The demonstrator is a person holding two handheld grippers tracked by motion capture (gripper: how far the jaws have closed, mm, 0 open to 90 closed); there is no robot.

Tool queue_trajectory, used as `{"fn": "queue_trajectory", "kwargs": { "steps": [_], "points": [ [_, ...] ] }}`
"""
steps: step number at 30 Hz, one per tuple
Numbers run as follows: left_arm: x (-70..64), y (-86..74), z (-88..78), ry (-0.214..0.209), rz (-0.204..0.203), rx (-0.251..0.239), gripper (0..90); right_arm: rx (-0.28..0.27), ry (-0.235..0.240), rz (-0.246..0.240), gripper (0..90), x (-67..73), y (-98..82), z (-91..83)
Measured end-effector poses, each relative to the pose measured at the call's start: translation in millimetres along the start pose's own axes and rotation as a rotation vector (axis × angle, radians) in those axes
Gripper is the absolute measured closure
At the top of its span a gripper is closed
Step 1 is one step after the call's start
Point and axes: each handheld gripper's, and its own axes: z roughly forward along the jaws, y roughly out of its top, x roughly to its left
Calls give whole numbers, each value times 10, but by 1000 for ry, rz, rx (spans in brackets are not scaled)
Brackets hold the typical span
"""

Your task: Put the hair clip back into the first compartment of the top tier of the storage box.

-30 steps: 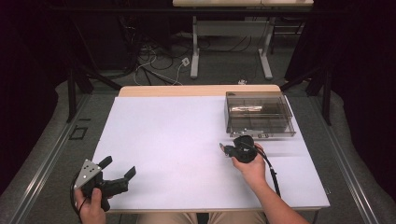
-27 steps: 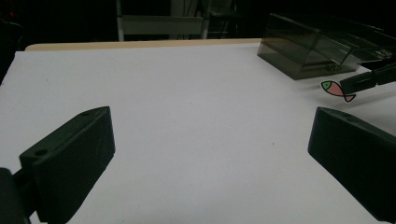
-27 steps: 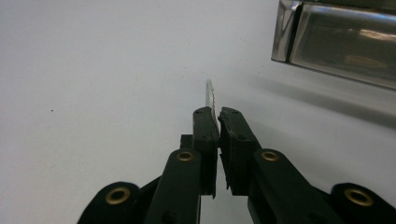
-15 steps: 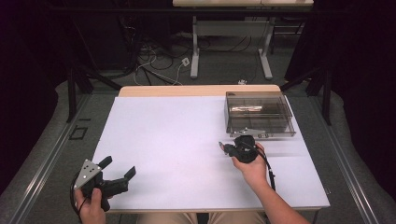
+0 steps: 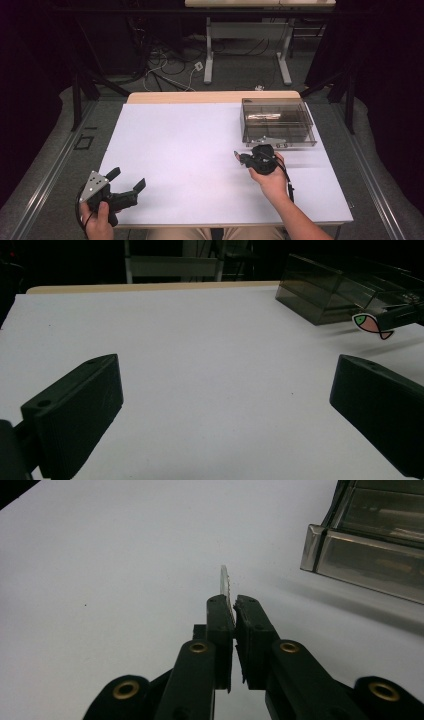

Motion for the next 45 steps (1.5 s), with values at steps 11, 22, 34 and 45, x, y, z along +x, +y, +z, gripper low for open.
{"fn": "queue_trajectory", "kwargs": {
  "steps": [11,22,34,45],
  "points": [
    [-7,-5,8,-3,-9,2,7,-23,14,-3,851,25,59,-84],
    [-4,-7,13,-2,-10,3,7,-45,17,-7,851,37,126,-162],
    [-4,-5,12,-3,-9,3,7,-66,28,-9,852,57,208,-232],
    [-1,-4,9,-2,-8,2,7,-89,24,-14,851,57,303,-304]
  ]
}}
